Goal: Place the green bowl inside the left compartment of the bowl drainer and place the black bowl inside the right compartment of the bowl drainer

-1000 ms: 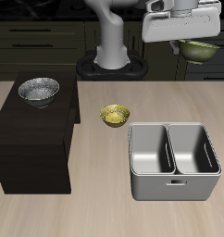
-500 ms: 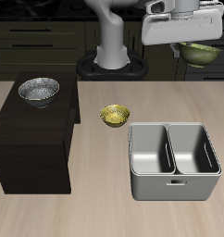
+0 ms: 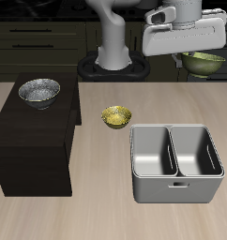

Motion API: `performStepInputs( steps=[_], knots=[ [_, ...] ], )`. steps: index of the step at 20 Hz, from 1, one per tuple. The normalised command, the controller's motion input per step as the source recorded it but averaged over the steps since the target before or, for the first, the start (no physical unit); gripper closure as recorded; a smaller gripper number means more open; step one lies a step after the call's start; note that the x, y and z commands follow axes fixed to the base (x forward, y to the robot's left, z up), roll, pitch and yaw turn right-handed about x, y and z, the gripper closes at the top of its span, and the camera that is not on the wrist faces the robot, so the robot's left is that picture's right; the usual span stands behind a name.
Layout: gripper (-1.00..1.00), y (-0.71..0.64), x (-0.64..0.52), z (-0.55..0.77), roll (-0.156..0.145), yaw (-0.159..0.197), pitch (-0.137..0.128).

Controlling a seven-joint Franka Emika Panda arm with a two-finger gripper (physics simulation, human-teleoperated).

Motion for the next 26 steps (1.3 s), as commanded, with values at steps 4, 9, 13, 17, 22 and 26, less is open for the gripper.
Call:
performStepInputs(
  steps=[4,9,13,17,22,26],
  knots=[
    [1.00,-0.09,0.20,-0.07,-0.007,0.011,0.018],
    [1.00,-0.05,0.13,-0.19,0.001,0.009,0.029],
    [1.00,0.03,0.11,-0.21,0.006,0.003,0.036],
    [1.00,0.11,0.01,-0.30,0.010,-0.006,0.040],
    [1.00,0.06,0.02,-0.26,0.005,0.002,0.029],
    [1.00,-0.07,0.08,-0.27,-0.015,0.017,0.037]
  ],
)
